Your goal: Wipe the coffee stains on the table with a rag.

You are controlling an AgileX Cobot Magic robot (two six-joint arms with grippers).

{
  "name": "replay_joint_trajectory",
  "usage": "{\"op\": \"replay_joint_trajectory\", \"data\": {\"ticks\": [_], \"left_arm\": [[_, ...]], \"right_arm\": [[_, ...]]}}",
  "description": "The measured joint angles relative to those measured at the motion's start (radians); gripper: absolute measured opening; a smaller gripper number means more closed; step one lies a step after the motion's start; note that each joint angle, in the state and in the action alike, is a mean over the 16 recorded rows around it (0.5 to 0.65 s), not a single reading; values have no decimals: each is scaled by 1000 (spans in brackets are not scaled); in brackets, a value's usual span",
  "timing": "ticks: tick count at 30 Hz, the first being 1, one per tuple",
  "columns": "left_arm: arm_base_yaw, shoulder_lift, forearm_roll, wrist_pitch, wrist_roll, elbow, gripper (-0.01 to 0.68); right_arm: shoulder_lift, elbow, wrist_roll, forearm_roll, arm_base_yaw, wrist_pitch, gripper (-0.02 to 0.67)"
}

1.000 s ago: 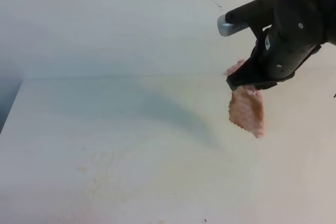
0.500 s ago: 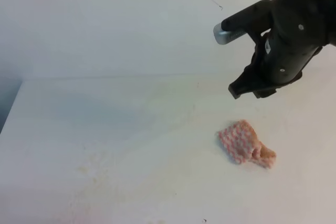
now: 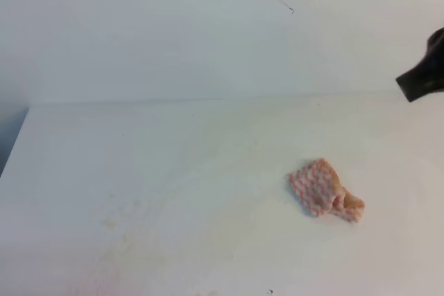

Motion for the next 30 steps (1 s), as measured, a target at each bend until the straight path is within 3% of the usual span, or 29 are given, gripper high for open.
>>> {"op": "replay_joint_trajectory", "data": {"ticks": [18,30], "left_arm": [[0,0,0,6,0,0,-3],[0,0,0,10,0,-2,-3]], "right_arm": [[-714,681,135,-88,0,-331,-2],[-887,968,140,-166,0,-426,-2]]}}
